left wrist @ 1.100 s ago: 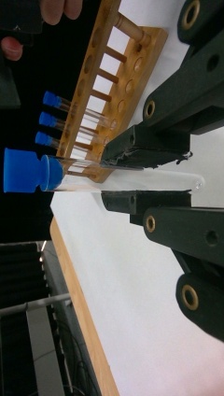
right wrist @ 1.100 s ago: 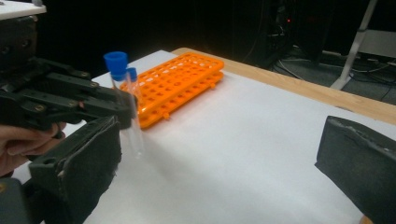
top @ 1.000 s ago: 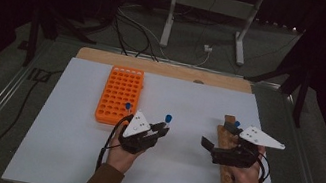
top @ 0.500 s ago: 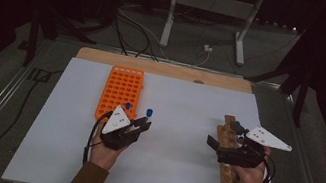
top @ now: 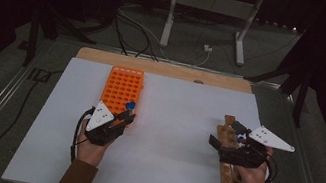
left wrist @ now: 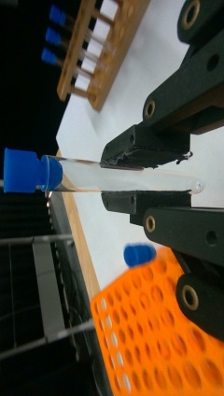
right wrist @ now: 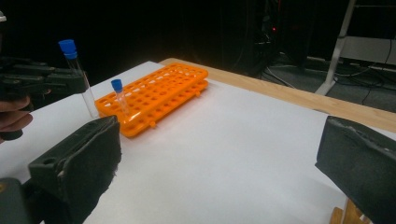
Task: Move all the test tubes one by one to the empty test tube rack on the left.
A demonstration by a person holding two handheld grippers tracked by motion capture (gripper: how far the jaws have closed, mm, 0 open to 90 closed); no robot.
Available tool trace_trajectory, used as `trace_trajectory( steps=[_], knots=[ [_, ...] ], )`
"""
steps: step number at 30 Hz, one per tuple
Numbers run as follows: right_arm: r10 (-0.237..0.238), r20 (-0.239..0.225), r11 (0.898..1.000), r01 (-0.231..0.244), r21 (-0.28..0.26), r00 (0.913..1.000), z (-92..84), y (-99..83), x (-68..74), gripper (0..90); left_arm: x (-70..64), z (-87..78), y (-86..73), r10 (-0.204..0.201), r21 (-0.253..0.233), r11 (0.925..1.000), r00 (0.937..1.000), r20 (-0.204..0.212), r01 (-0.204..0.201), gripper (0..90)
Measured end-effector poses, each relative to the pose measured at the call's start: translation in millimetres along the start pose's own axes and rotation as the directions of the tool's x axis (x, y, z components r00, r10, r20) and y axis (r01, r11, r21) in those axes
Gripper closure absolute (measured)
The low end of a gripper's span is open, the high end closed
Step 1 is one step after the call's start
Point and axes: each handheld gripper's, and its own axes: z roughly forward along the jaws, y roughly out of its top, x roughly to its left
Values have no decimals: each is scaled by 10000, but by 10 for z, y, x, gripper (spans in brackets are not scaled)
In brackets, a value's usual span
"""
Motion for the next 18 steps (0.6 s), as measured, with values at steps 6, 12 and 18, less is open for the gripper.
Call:
trace_trajectory(
  steps=[6, 12, 18],
  knots=[
    [-17, -28, 10000, 17, -56, 10000, -9, 3, -3, 0, 115, 16, -46, -88, 41, 10000, 9982, -597, 90, 782],
    [-35, -43, 10000, 34, -56, 10000, -11, 3, -3, 0, 207, 89, -80, -264, 84, 9996, 9937, -1088, 274, 782],
    [-53, -84, 10000, 53, -57, 10000, -12, 2, 0, 0, 290, 179, -121, -414, 233, 9987, 9887, -1444, 452, 782]
  ],
)
